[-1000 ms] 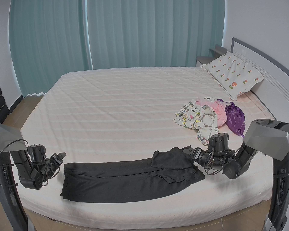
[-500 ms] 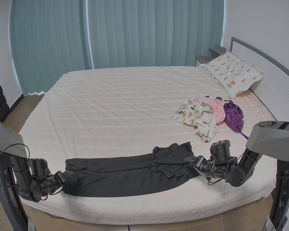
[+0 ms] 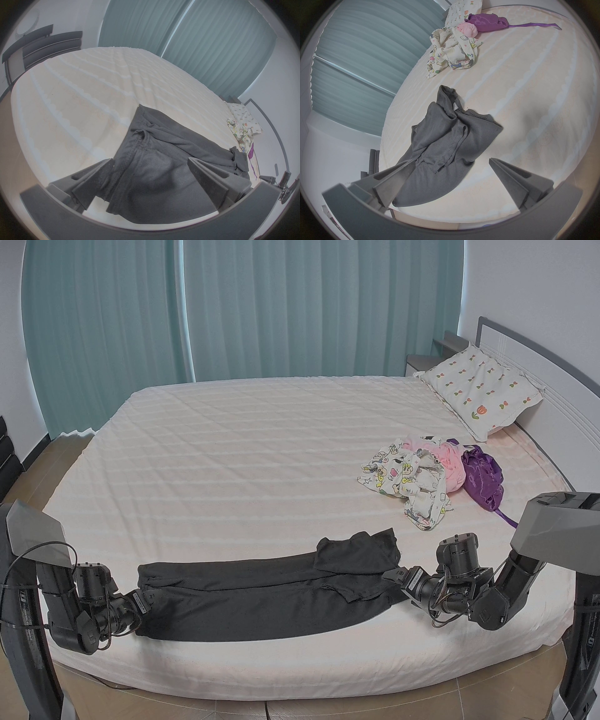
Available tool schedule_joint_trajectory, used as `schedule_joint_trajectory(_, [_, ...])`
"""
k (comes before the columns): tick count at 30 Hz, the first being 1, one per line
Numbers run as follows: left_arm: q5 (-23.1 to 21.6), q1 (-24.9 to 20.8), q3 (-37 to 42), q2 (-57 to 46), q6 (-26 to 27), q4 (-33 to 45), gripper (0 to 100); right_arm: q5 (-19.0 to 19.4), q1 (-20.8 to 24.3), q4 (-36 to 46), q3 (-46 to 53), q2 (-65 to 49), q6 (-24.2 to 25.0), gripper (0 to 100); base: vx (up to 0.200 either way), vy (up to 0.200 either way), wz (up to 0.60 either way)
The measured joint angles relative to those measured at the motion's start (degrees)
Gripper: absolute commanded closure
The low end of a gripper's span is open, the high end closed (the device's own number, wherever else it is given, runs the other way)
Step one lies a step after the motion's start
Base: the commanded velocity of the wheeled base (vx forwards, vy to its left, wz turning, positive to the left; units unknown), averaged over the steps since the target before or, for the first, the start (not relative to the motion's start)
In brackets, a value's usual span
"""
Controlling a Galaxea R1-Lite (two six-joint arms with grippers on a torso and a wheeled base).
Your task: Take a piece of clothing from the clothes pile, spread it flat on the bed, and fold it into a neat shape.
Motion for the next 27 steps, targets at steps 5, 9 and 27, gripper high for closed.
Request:
schedule_joint_trajectory(5, [0.15,-0.8,-1.15,1.69,1.78,-0.1,100,-0.02,-0.02,0.0,0.0,-0.16,0.0,0,0.0,0.0,0.0])
schedule_joint_trajectory(9, [2.06,-0.83,-1.49,3.47,4.13,-0.23,100,0.0,-0.05,-0.02,-0.02,-0.18,0.0,0,0.0,0.0,0.0])
schedule_joint_trajectory(27, [4.41,0.6,4.97,2.88,8.44,-0.45,100,0.91,-0.13,-0.05,0.06,-0.38,0.09,0,0.0,0.0,0.0])
